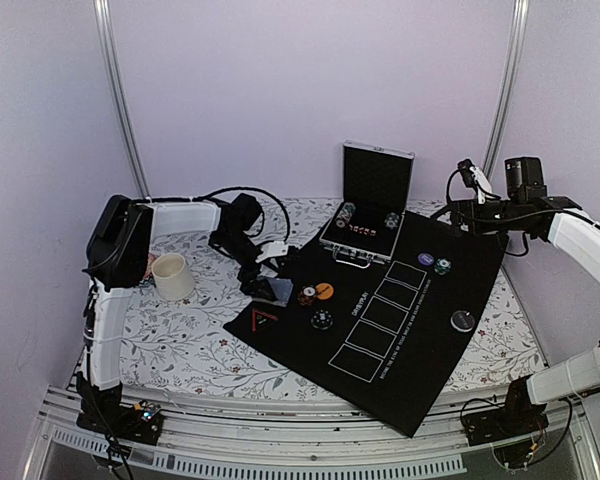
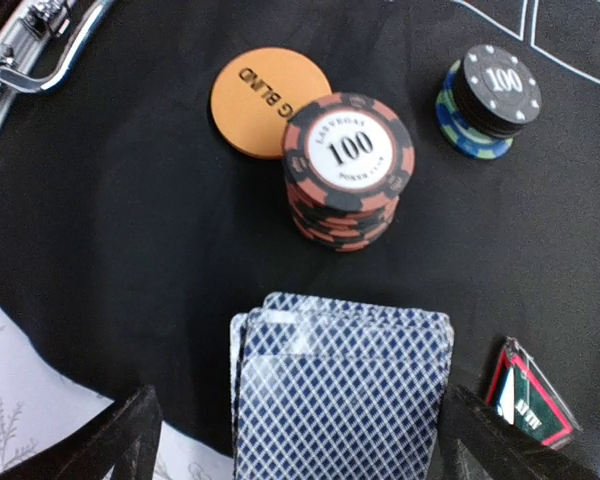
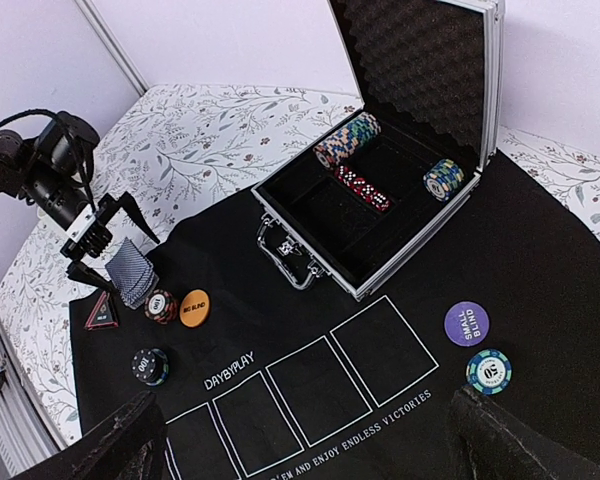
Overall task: Distribute texas hold em gaming equipment
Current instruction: Pick up the poker card from the poker table mat.
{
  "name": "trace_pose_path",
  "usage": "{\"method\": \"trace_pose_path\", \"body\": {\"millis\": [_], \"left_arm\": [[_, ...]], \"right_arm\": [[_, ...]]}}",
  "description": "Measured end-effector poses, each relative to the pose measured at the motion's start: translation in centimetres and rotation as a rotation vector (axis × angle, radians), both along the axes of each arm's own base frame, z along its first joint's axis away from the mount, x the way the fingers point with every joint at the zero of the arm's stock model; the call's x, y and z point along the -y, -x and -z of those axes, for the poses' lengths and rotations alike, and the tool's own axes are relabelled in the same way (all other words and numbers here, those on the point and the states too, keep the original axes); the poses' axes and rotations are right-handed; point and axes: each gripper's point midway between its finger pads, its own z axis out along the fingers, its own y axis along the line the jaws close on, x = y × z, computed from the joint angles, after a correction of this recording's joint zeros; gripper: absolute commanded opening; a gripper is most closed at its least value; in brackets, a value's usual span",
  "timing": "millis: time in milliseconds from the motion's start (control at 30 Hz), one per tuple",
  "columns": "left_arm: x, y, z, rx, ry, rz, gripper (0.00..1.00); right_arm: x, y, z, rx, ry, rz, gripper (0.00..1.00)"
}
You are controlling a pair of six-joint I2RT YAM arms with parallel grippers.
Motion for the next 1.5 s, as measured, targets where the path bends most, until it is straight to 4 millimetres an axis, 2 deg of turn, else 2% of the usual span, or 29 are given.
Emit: {"method": "trace_pose_path", "body": {"millis": [167, 267, 567, 733, 1033, 1267, 1500], "left_arm": [[1.0, -1.5, -2.0, 0.042, 0.037, -0.013, 0.98], [1.1, -1.7, -2.4, 0.05, 0.044, -0.011, 0.98], [-0.5, 0.1, -0.5, 0.012, -0.027, 0.0, 0.98], [-1.0, -0.2, 0.2, 0.026, -0.058, -0.015, 0.98], [-1.3, -0.2, 0.8, 0.039, -0.077, -0.018, 0.98], [-0.7, 0.2, 0.9, 0.046, -0.081, -0.001, 0.95], [-0.7, 0.6, 1.7, 0.066, -0.123, 0.011, 0.86]], "right_arm": [[0.0, 0.1, 0.0, -0.003, -0.002, -0.003, 0.99], [0.0, 0.1, 0.1, -0.009, -0.001, -0.003, 0.99], [0.0, 0.3, 0.4, -0.023, 0.0, -0.003, 0.99], [-0.1, 0.4, 0.4, -0.025, -0.004, -0.009, 0.99], [-0.3, 0.7, 0.6, -0.038, -0.01, -0.018, 0.99], [-0.3, 0.7, 0.6, -0.039, -0.011, -0.021, 0.99], [-0.3, 0.7, 0.6, -0.039, -0.011, -0.021, 0.99]]}}
